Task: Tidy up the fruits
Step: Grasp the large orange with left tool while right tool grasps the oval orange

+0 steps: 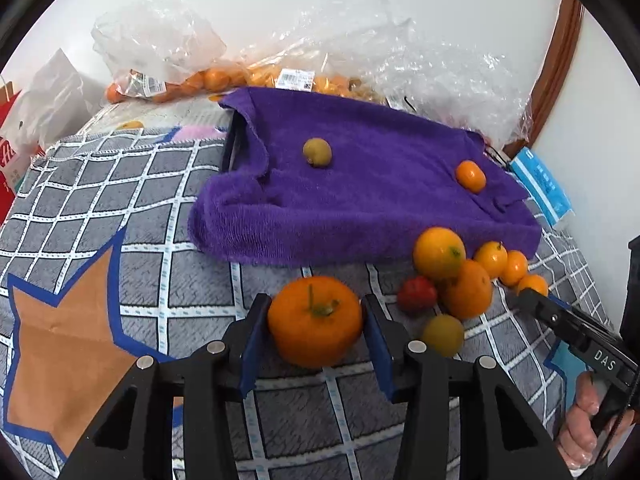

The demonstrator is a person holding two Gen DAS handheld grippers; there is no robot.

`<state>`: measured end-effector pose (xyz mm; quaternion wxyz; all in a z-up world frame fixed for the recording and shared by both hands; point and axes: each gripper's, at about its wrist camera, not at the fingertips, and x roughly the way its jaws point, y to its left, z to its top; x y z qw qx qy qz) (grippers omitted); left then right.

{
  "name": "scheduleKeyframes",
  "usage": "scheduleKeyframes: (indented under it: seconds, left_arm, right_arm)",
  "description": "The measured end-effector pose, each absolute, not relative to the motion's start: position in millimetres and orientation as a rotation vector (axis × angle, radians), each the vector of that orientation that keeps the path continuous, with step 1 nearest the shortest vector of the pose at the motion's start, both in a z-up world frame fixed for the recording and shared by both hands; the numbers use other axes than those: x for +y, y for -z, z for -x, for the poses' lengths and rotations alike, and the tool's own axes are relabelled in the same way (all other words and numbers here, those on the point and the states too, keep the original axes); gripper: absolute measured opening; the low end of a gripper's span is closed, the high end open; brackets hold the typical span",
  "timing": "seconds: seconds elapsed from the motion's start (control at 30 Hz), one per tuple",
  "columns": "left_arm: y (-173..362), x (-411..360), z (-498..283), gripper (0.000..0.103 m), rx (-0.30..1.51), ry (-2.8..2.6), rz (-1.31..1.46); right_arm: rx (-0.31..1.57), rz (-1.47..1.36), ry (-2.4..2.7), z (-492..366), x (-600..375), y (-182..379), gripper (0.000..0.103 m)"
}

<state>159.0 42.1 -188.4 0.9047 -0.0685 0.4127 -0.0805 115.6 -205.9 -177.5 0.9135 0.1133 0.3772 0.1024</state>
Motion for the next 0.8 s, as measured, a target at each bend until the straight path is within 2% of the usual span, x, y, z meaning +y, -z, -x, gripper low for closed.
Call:
scheduleKeyframes:
  seconds: [0.5, 0.8]
  left_arm:
    - [182, 48, -143, 0.042, 0.757, 0.233, 0.203]
    - [189, 49, -148, 0.042, 0.815, 0.228, 0.22]
  right_arm:
    - [0.764, -0.212, -0.207, -112, -203, 175, 0.047]
    - [0.765, -0.165, -0.187, -112, -196, 175, 0.047]
